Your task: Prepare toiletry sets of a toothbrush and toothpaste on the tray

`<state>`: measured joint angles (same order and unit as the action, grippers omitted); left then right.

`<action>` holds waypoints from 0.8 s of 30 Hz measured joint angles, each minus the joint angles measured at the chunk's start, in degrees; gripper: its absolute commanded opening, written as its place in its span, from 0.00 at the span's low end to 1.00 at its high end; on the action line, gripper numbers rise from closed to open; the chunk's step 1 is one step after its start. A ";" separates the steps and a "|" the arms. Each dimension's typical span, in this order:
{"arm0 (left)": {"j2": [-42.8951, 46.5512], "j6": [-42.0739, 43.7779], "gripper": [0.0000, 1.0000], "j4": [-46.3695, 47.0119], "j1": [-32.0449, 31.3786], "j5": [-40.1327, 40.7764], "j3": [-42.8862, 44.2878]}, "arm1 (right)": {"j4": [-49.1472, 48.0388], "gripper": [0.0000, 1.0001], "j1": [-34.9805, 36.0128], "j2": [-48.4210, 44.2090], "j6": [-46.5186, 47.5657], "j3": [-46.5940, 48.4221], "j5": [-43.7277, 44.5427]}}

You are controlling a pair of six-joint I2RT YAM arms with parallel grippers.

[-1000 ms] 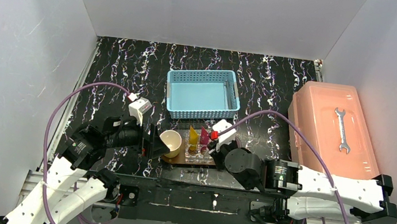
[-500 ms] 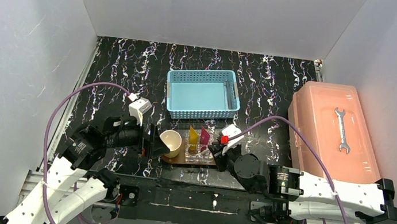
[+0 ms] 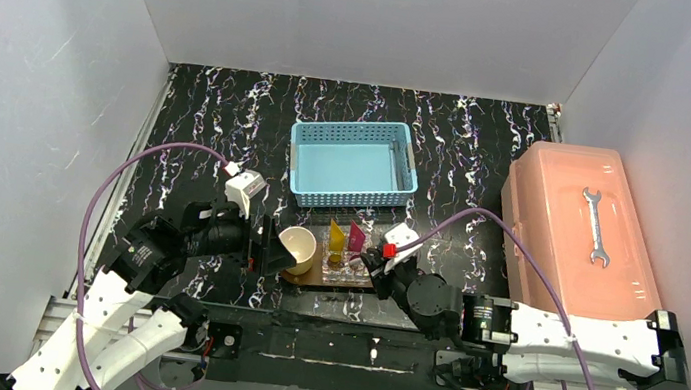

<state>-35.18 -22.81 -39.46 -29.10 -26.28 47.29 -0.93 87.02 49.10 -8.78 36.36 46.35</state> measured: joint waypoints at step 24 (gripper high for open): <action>-0.04 -0.20 0.99 0.00 0.00 0.00 -0.09 | -10.71 0.01 0.00 -0.15 1.55 -7.80 1.57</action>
<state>-35.22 -23.00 -39.46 -29.10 -26.28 47.20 -11.64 87.02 48.95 -7.22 28.56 47.92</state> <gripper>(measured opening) 0.992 0.206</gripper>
